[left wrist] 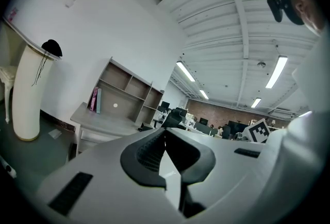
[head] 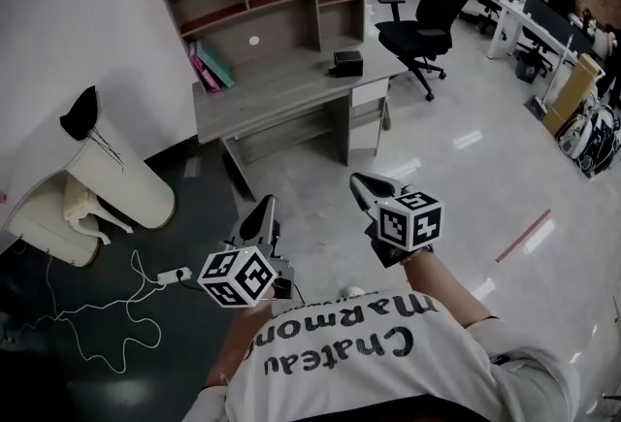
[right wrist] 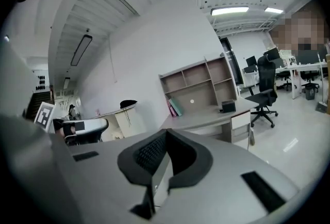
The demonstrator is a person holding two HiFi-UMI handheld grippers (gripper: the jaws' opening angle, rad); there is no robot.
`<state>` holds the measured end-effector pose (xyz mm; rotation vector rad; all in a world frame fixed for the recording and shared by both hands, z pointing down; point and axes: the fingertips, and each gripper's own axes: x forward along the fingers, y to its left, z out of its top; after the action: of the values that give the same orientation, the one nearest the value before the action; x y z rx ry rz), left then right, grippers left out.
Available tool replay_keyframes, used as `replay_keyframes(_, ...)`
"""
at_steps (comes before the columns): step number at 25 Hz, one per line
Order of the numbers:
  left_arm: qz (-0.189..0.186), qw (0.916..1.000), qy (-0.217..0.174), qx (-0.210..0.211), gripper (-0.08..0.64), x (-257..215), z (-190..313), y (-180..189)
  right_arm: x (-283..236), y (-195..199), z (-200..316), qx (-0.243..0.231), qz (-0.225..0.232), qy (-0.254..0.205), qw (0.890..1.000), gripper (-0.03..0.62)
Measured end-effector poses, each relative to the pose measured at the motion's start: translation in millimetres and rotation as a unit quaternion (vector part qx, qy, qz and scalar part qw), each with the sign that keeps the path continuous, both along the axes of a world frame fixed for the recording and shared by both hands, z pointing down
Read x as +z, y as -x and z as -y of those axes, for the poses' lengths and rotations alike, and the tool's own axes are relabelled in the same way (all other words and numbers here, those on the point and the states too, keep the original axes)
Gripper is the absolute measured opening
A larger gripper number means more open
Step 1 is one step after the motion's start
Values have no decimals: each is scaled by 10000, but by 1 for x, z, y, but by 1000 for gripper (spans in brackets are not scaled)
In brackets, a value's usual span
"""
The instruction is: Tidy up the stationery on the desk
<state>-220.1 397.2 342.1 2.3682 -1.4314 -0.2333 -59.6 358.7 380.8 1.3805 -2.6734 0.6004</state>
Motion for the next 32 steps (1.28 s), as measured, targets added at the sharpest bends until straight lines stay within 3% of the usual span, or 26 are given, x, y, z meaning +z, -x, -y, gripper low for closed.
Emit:
replay_keyframes(6, 102, 9999, -86, -53, 17, -11, 50, -9, -7, -16, 55, 21, 233, 72, 9997, 17)
replay_keyframes(18, -40, 9994, -127, -312, 17, -15, 140, -23, -15, -42, 157, -115, 393, 92, 9991, 17)
replay_keyframes(32, -16, 9997, 49, -238, 17, 5, 174, -52, 11, -70, 184, -61, 479, 320, 9983, 17)
